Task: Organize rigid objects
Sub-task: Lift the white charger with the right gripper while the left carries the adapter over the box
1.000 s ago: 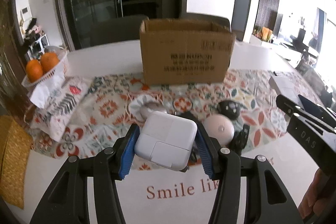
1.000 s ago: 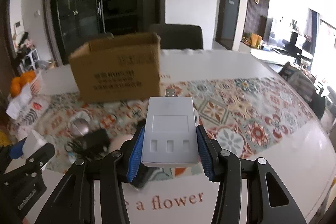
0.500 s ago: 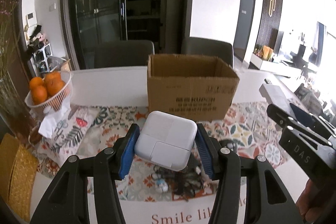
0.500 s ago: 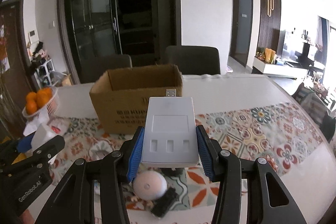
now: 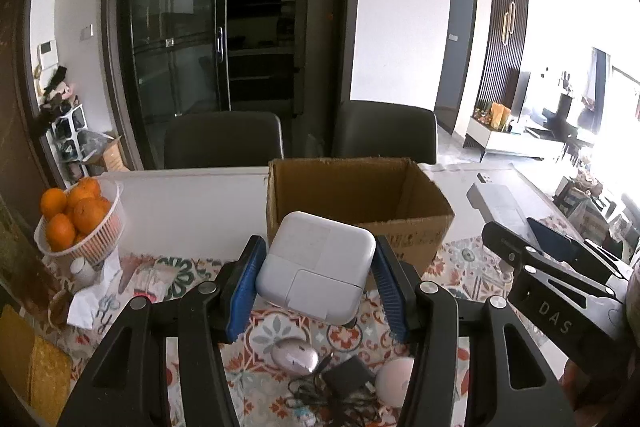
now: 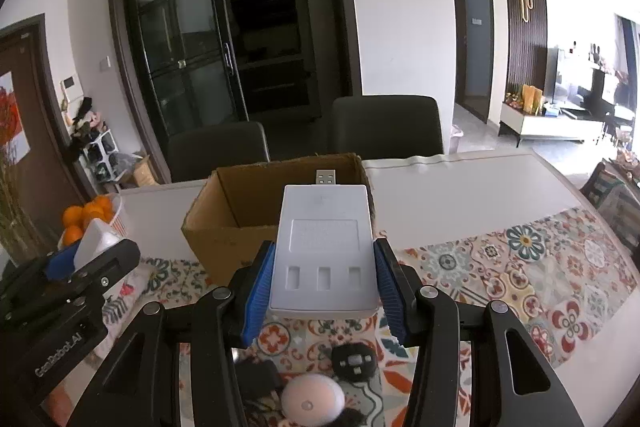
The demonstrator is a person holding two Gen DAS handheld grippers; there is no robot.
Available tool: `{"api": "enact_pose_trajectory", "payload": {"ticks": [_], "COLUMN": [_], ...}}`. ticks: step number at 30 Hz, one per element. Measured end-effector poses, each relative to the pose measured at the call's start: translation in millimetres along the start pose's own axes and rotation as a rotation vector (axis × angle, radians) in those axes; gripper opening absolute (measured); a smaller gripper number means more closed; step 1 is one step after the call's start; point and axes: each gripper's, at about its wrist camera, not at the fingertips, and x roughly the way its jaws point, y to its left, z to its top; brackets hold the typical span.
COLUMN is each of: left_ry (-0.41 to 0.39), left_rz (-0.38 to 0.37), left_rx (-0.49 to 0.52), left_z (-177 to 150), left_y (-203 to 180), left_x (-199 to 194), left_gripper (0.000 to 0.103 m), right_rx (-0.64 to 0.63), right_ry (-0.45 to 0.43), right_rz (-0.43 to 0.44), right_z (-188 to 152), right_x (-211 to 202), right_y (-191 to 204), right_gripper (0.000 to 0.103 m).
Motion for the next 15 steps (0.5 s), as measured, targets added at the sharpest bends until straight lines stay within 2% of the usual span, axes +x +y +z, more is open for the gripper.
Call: {"api": "enact_pose_trajectory", "payload": {"ticks": [5, 10, 15], "left_ry": [-0.01, 0.039, 0.089], "left_rz": [-0.008, -0.06, -0.074], "left_rx": [0.017, -0.01, -0.023], "left_z": [21, 42, 52], "left_y": [-2, 3, 9], "left_x": [12, 35, 56], "left_gripper": [0.053, 0.053, 0.053], "right_rx": [-0.023, -0.045, -0.077], "right_ry": [-0.008, 0.005, 0.023], "right_rz": [-0.001, 0.011, 0.016], "right_z": [18, 37, 54], "right_x": [10, 23, 37], "right_y": [2, 6, 12], "right_gripper": [0.049, 0.049, 0.049]}}
